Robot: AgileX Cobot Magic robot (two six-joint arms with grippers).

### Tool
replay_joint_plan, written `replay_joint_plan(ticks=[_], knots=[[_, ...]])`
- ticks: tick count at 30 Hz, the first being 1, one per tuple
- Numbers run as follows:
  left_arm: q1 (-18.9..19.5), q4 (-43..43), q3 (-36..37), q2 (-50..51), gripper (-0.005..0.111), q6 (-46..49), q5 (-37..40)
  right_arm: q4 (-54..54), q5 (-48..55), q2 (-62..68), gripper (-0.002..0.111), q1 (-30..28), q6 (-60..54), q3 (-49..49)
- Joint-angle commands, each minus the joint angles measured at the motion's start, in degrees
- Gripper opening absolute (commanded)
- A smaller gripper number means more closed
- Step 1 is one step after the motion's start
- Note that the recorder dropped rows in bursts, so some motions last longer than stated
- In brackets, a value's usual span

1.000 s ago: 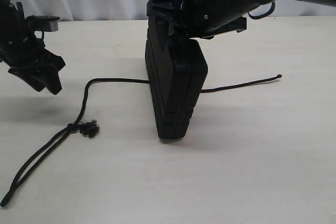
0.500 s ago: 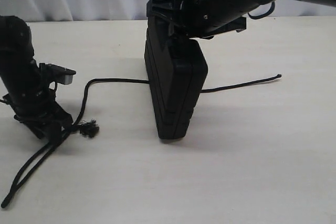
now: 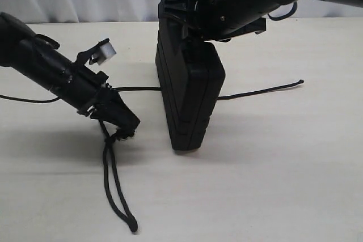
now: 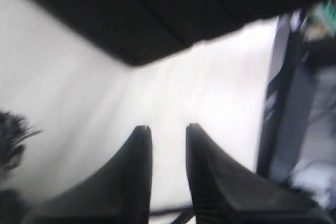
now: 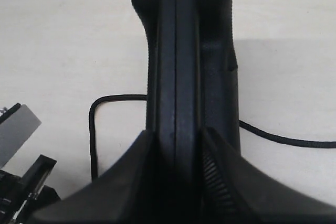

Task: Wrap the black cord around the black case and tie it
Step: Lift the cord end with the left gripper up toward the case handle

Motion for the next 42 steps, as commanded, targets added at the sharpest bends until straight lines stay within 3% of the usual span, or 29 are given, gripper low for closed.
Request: replay_joint_plan(ticks=[1, 3, 9, 14, 17, 23, 30, 35, 38, 42], knots=[[-1.60, 16.31, -4.09, -0.33, 0.021, 6.25, 1.48, -0.29, -2.03, -0.18, 0.004, 0.02, -1.14, -0.12], [-2.83, 23.41, -5.64, -0.33, 0.021, 6.75, 1.48, -0.29, -1.93, -0.18, 0.004, 0.02, -1.72, -0.12], [-8.88, 41.55, -7.83, -0.33, 0.023, 8.68, -11.84, -0.29, -1.82, -0.18, 0.004, 0.02, -1.79, -0.12], [-13.50, 53.17, -7.83, -0.33, 0.046, 9.48, -15.35, -0.29, -2.05, -0.18, 0.004, 0.02, -1.79, -0.12], [-15.91, 53.04, -7.83, -0.33, 0.052, 14.01, -16.68, -0.29, -2.31, -0.18, 0.004, 0.02, -1.79, -0.12], [-19.67, 53.14, -7.07, -0.12, 0.052, 24.75, -16.29, -0.29, -2.31, -0.18, 0.004, 0.02, -1.79, -0.12], [-20.13, 58.05, -2.66, 1.07, 0.052, 27.08, -19.27, -0.29, -2.31, -0.18, 0.004, 0.02, -1.79, -0.12], [-20.13, 55.42, 0.12, 1.31, 0.052, 27.08, -29.67, -0.29, -2.31, -0.18, 0.004, 0.02, -1.79, -0.12], [-20.13, 49.66, 0.59, 1.31, 0.043, 26.82, -32.42, -0.29, -2.30, -0.18, 0.004, 0.02, -1.91, -0.12], [-20.13, 47.78, 0.59, 1.31, 0.013, 22.21, -30.24, -0.29, -2.30, -0.18, 0.004, 0.02, -1.91, -0.12]])
